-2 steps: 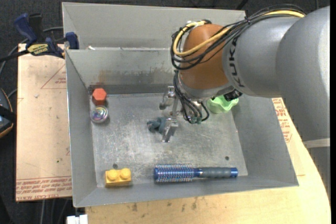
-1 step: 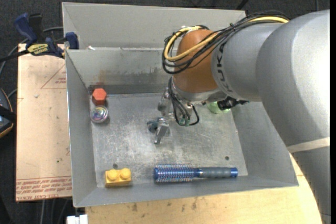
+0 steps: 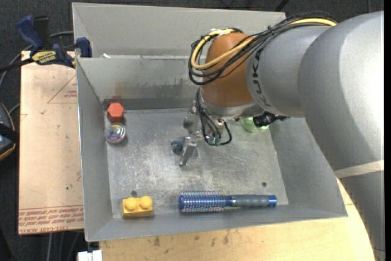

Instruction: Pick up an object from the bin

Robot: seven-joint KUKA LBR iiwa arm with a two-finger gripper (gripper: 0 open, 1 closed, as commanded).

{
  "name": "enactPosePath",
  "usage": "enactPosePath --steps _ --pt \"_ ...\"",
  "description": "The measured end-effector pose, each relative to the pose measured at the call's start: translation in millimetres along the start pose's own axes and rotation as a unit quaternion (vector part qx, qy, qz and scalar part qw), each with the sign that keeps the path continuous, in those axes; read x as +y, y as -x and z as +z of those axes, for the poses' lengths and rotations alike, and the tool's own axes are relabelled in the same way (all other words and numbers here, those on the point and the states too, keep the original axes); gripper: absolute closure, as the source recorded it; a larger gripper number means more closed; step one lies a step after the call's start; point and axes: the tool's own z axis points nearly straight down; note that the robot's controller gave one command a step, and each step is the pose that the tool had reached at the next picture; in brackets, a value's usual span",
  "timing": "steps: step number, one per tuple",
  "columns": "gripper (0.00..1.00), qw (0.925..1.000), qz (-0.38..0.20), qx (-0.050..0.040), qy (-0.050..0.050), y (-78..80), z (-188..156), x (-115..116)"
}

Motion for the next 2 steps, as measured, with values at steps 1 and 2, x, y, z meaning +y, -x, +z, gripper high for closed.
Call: enactPosePath --steps 1,2 --pt "1.0 1.0 0.0 -0.001 0.001 1.1 -2.2 0.8" --pt "1.0 1.0 -0.001 -0.0008 0.0 2.6 -34.3 2.0"
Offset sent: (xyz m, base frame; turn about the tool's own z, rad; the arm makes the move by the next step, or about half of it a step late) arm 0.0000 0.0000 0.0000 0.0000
